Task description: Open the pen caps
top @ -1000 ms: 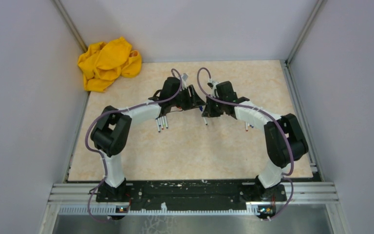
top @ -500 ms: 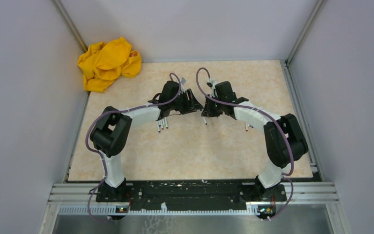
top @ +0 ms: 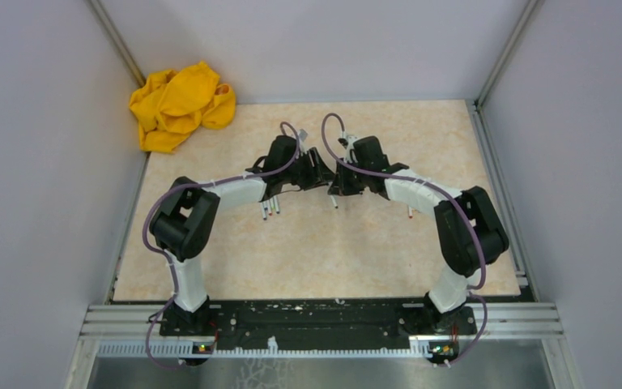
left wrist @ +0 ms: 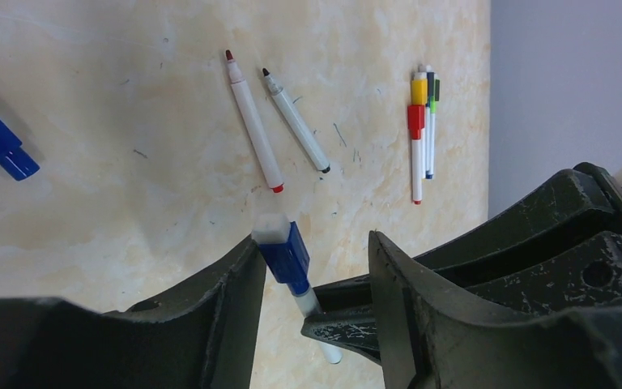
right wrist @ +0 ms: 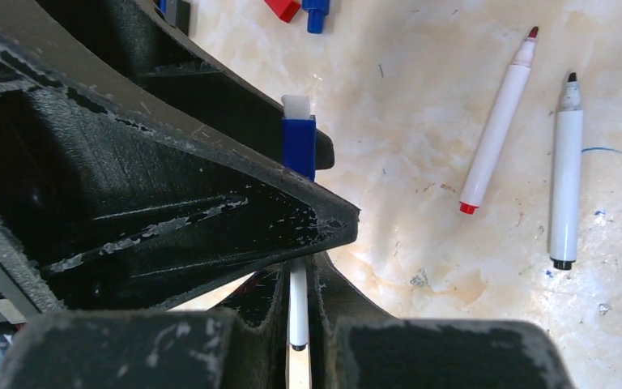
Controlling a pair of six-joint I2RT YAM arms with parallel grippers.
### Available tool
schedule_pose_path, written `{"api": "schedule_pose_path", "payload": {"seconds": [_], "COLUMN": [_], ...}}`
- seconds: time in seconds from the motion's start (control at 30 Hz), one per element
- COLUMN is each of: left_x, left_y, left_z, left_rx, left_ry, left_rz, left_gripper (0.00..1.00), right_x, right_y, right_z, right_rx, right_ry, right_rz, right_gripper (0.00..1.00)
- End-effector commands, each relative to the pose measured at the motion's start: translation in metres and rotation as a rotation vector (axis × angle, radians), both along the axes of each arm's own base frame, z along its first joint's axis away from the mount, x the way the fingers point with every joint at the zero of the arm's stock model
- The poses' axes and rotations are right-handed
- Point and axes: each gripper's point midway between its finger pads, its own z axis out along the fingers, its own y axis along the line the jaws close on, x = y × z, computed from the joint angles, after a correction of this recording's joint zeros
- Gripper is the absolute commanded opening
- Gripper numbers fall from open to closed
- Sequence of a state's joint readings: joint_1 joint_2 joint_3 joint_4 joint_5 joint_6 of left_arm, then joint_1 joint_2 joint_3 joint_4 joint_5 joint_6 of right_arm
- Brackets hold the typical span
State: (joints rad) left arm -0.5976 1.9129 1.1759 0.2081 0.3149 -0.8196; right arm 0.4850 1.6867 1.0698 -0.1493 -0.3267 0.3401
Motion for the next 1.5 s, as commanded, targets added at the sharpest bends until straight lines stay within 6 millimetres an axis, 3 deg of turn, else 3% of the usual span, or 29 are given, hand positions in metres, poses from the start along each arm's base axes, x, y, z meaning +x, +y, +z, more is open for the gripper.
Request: {"api": "schedule_pose_path", "payload": {"seconds": [0.0,0.27,0.8,1.07,1.2,1.33,1.47], "left_x": [0.001,0.001,0.003,0.006,0.006,0.006,0.005], "left_y": [0.003,0.006,0.016,0.020,0.019,0.019,0.017], "left_z": [0.012,0.011,0.018,0.025,0.026,0.027,0.031], "left_rx": [-0.043,-0.073,-0.103,-0.105,-0.104,-0.106,-0.121], "left_ry": [-0.019,0.003,-0.003,-0.020,-0.021,-0.023,-0.022], "left_rz": [0.014,0.026,0.060,0.075,0.070,0.070,0.066], "left_gripper": [0.55,0.49,0.39,0.27,0.17,0.00,0.00], "right_x": [0.011,0.007,-0.003,-0.004,-0.004,-0.004,-0.002], "right_y": [0.020,0.026,0.029,0.027,0.026,0.025,0.027], "right_z": [0.024,0.027,0.014,0.011,0.012,0.015,0.018], "right_rx": [0.077,0.098,0.092,0.074,0.064,0.065,0.077], "right_ry": [-0.067,-0.066,-0.037,-0.034,-0.038,-0.045,-0.058], "right_rz": [0.030,0.048,0.084,0.091,0.090,0.091,0.088], "right_gripper": [0.00,0.00,0.00,0.00,0.00,0.00,0.01]}}
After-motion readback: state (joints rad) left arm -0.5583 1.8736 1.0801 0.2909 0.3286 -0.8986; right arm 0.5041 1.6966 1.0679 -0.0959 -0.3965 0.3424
